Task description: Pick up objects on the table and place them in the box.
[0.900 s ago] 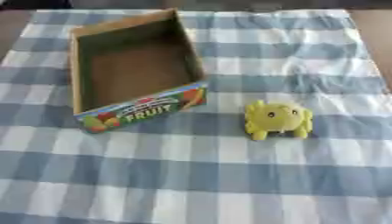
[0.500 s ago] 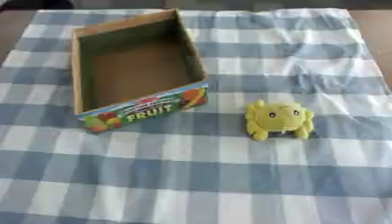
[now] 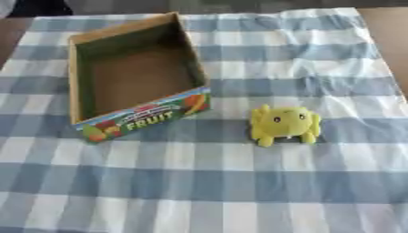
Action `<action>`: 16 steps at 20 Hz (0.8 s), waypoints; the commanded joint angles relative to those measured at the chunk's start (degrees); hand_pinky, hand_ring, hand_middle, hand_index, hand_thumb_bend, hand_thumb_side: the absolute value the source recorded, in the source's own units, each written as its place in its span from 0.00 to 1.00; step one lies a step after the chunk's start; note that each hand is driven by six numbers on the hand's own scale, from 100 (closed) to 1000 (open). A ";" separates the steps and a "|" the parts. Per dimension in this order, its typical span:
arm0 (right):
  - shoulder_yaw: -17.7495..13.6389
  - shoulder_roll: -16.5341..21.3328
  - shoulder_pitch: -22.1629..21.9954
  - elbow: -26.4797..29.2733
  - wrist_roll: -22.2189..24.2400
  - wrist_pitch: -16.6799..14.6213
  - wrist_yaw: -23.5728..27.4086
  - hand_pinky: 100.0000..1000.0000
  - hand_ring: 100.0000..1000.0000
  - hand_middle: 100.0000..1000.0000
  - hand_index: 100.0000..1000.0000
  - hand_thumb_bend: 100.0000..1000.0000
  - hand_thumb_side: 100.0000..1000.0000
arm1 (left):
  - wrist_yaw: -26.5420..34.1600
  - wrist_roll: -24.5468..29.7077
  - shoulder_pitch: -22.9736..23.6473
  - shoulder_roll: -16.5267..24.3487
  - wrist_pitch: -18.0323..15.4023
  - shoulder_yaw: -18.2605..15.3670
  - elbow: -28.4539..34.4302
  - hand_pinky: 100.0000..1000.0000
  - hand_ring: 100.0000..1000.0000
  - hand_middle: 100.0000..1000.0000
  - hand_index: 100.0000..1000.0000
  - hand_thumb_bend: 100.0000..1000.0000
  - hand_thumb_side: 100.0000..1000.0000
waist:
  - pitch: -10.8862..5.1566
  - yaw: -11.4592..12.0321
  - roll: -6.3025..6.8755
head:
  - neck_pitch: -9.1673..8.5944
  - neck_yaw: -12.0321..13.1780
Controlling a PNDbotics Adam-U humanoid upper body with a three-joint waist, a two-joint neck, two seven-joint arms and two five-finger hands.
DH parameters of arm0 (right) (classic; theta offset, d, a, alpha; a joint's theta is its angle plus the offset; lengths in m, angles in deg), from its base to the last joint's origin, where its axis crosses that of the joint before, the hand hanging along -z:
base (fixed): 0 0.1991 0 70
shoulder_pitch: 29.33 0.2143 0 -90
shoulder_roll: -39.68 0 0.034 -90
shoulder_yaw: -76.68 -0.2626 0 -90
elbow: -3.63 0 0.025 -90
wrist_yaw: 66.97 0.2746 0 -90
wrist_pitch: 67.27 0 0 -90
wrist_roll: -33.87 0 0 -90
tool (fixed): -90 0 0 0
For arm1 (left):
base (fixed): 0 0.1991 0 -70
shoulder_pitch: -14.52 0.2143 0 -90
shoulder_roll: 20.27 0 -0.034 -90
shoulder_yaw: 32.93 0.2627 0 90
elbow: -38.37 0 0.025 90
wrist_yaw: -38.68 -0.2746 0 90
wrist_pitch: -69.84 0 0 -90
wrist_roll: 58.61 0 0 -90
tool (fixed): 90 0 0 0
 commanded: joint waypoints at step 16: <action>12.49 22.99 10.68 1.13 28.94 3.64 -20.39 0.82 0.72 0.65 0.86 0.27 0.96 | 0.40 0.86 0.48 1.30 0.36 0.66 1.15 0.62 0.60 0.58 0.88 0.00 0.67 | -1.62 0.78 0.54 | -0.06 -1.34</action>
